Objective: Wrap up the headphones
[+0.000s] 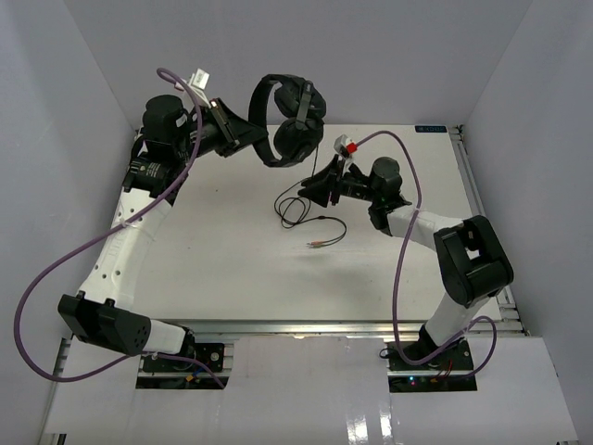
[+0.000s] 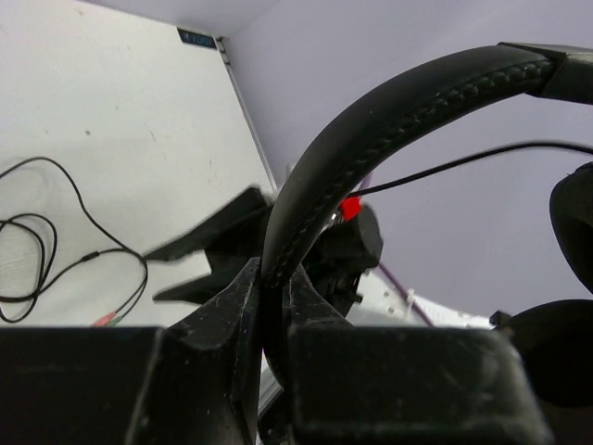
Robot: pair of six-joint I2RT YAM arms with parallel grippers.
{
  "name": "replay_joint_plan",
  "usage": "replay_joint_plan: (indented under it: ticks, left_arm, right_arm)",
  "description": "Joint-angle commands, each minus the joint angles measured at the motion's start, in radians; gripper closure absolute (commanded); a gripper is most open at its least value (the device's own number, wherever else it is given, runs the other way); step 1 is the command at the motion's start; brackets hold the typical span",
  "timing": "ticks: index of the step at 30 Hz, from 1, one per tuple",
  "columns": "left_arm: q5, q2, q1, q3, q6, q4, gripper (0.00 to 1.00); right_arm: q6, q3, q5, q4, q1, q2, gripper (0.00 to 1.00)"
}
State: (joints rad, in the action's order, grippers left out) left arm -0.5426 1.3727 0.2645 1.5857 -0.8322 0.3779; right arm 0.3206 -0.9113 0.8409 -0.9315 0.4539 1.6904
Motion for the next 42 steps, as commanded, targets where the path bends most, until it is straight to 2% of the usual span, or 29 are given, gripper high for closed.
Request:
replay_joint_plan:
  ticks: [1,2,3,7,11,13,17,19,21,26,30,33,38,42]
  left_arm:
    - [0.118,-0.052,0.001,0.054,-0.111,-0.118,1.00]
    - [0.133,-0.050,0.001,0.047,-0.129,-0.135,1.00]
    - [0.148,-0.047,0.001,0.038,-0.146,-0.153,1.00]
    - [0.184,-0.018,0.001,0.022,-0.212,-0.195,1.00]
    - [0.299,0.001,0.001,0.019,-0.225,-0.194,1.00]
    - [0.407,0.037,0.010,0.038,-0.156,-0.168,1.00]
    - [0.640,0.099,0.044,0.072,-0.033,-0.110,1.00]
    - [0.708,0.131,0.073,0.073,0.015,-0.099,1.00]
    - [0.818,0.186,0.109,0.088,0.106,-0.092,1.00]
    - [1.043,0.336,0.205,0.093,0.341,-0.084,1.00]
    - [1.106,0.397,0.237,0.051,0.431,-0.093,1.00]
    - [1.099,0.423,0.253,0.006,0.483,-0.097,1.00]
    - [1.030,0.418,0.264,-0.082,0.506,-0.112,1.00]
    - [1.050,0.391,0.268,-0.128,0.545,-0.131,1.00]
  right_arm:
    - [0.042,0.086,0.042,-0.153,0.032,-0.081,0.81]
    - [0.025,0.087,0.046,-0.123,0.041,-0.090,0.88]
    - [0.004,0.087,0.047,-0.095,0.053,-0.101,0.92]
    - [-0.081,0.077,0.040,0.067,0.094,-0.132,0.92]
    - [-0.398,-0.018,-0.068,0.446,0.174,-0.168,0.92]
    - [-0.564,-0.092,-0.237,0.745,0.257,-0.195,0.92]
    - [-0.780,-0.222,-0.574,1.022,0.344,-0.227,0.92]
    - [-0.878,-0.282,-0.691,1.127,0.384,-0.212,0.92]
    - [-0.978,-0.363,-0.879,1.236,0.416,-0.190,0.92]
    - [-1.180,-0.450,-1.264,1.268,0.436,-0.197,0.92]
    - [-1.329,-0.450,-1.427,1.216,0.426,-0.229,0.92]
    - [-1.406,-0.438,-1.474,1.148,0.394,-0.243,0.92]
    - [-1.416,-0.498,-1.485,1.115,0.329,-0.268,0.92]
    - [-1.401,-0.487,-1.447,1.111,0.285,-0.295,0.92]
